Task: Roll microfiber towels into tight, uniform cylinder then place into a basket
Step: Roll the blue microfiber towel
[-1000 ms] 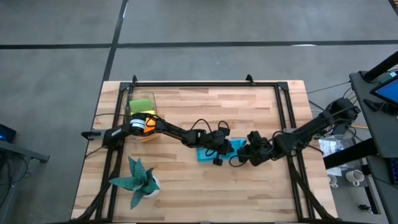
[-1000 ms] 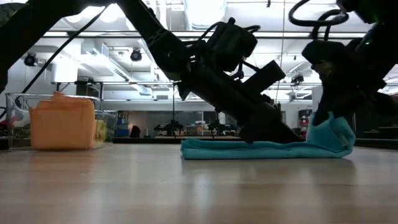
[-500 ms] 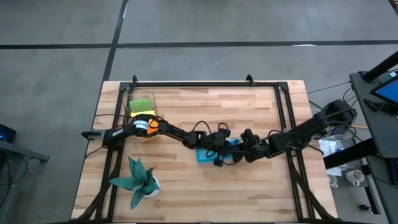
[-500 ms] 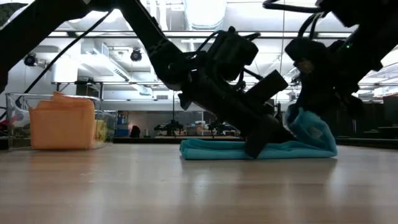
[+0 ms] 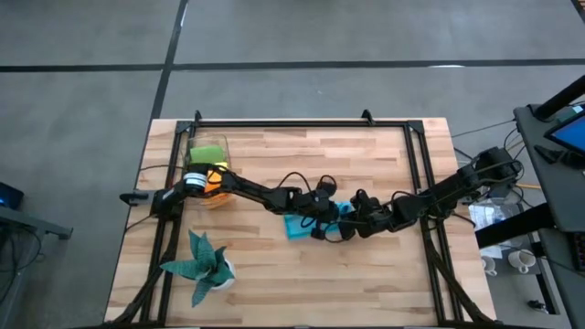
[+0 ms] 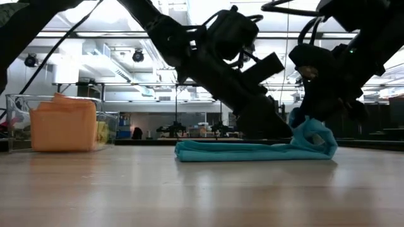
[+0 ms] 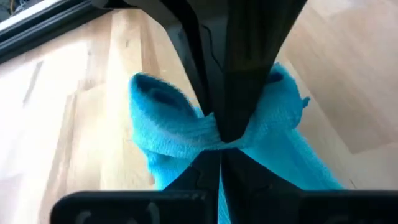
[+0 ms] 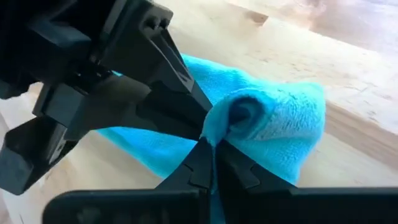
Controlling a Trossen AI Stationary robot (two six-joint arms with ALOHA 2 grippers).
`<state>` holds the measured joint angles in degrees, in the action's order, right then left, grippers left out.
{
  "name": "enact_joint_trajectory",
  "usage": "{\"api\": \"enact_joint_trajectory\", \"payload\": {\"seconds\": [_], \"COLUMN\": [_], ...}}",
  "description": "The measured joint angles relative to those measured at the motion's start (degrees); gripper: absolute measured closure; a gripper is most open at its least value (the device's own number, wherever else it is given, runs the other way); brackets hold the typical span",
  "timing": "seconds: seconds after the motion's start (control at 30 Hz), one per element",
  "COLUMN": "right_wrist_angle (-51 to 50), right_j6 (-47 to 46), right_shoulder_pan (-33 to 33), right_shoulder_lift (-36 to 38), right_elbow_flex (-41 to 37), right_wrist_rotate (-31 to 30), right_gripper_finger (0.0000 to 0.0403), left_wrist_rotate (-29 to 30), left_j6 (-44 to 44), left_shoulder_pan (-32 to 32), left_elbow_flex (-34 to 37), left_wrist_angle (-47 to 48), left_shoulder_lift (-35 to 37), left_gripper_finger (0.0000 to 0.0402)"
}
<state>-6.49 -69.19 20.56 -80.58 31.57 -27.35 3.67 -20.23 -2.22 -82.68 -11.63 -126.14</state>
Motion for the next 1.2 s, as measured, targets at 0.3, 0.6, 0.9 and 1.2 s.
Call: {"api": "enact_joint_trajectory", "payload": {"seconds": [0.3, 0.6, 0.9, 1.2], "right_wrist_angle": [0.9, 3.1, 5.8, 10.8], "right_j6": [3.2, 5.5, 6.0, 3.2], "right_shoulder_pan": [-0.1, -0.2, -1.1, -3.8], "right_shoulder_lift": [0.4, 0.4, -0.5, -6.3], "right_elbow_flex": [-0.1, -0.1, -0.1, -0.1], "right_wrist_rotate": [1.0, 2.1, 2.4, 2.0], "right_gripper_finger": [0.0394, 0.0394, 0.0394, 0.0394], "left_wrist_rotate": [0.2, 0.2, 0.2, 0.2], "left_j6": [0.2, 4.8, 5.4, 4.9], "left_shoulder_pan": [0.0, -0.3, -0.3, -0.3], "left_elbow_flex": [1.2, 12.1, 15.9, 15.9], "left_wrist_angle": [7.8, 4.2, -1.1, -1.1], "left_shoulder_lift": [6.0, 8.1, 8.2, 8.2], "left_gripper_finger": [0.0402, 0.0402, 0.0402, 0.0402]}}
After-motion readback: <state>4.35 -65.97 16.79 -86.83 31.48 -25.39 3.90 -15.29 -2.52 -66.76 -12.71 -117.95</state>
